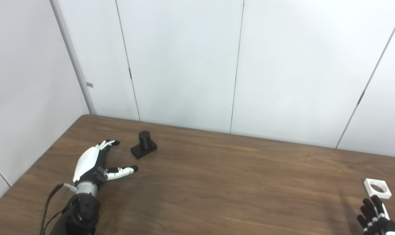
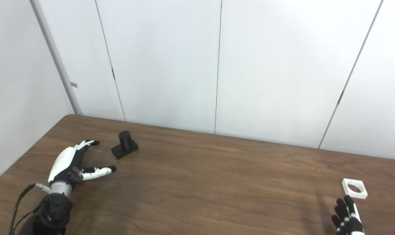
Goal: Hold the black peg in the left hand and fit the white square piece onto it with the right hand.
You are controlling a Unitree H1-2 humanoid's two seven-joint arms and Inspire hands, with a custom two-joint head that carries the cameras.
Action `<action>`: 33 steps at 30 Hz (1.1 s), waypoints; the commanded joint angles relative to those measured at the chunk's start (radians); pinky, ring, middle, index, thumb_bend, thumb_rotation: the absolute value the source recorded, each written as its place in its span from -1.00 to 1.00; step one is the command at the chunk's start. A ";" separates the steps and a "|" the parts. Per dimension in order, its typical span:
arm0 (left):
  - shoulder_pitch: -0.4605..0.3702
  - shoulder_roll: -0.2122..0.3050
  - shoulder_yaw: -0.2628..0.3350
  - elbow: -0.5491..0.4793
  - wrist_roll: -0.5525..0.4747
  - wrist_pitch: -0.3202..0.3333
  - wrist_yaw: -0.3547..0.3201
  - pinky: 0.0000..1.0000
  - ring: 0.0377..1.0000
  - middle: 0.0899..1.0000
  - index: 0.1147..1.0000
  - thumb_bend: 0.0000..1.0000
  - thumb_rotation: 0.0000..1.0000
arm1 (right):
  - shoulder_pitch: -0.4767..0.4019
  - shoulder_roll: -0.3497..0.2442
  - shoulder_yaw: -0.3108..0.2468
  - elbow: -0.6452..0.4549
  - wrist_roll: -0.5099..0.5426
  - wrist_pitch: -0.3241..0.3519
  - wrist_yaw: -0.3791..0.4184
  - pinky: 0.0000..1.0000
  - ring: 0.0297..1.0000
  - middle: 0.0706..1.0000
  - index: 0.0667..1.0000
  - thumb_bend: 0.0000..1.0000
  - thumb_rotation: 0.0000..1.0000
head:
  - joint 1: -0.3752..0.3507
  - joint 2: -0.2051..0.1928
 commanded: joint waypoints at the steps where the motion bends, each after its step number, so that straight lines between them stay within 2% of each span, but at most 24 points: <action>1: -0.067 0.027 0.004 0.001 -0.009 -0.014 0.022 1.00 1.00 0.95 0.73 0.73 -0.32 | 0.053 0.018 0.002 0.065 0.002 -0.020 0.004 1.00 0.99 0.95 0.97 0.09 0.96 | -0.001 0.002; 5: -0.123 0.036 -0.015 0.065 -0.008 -0.028 0.033 1.00 1.00 0.93 0.71 0.76 -0.30 | 0.055 0.019 0.004 0.063 -0.001 -0.018 0.003 1.00 0.99 0.95 0.98 0.14 0.95 | -0.003 0.004; 12: -0.200 0.055 -0.080 0.148 0.033 0.003 0.034 1.00 1.00 0.94 0.64 0.79 -0.25 | 0.055 0.022 0.003 0.068 -0.005 -0.027 0.001 0.99 0.94 0.92 0.96 0.19 0.92 | -0.008 0.007; 25: -0.285 0.064 -0.174 0.248 0.070 0.039 0.028 1.00 1.00 0.97 0.63 0.77 -0.27 | 0.055 0.028 0.006 0.058 -0.017 -0.016 -0.006 1.00 0.97 0.93 0.98 0.14 0.93 | -0.013 0.004; 33: -0.310 0.067 -0.209 0.310 0.097 0.061 0.051 1.00 1.00 0.96 0.60 0.73 -0.29 | 0.056 0.031 0.008 0.048 -0.018 -0.013 -0.004 1.00 0.97 0.93 0.99 0.10 0.94 | -0.016 0.006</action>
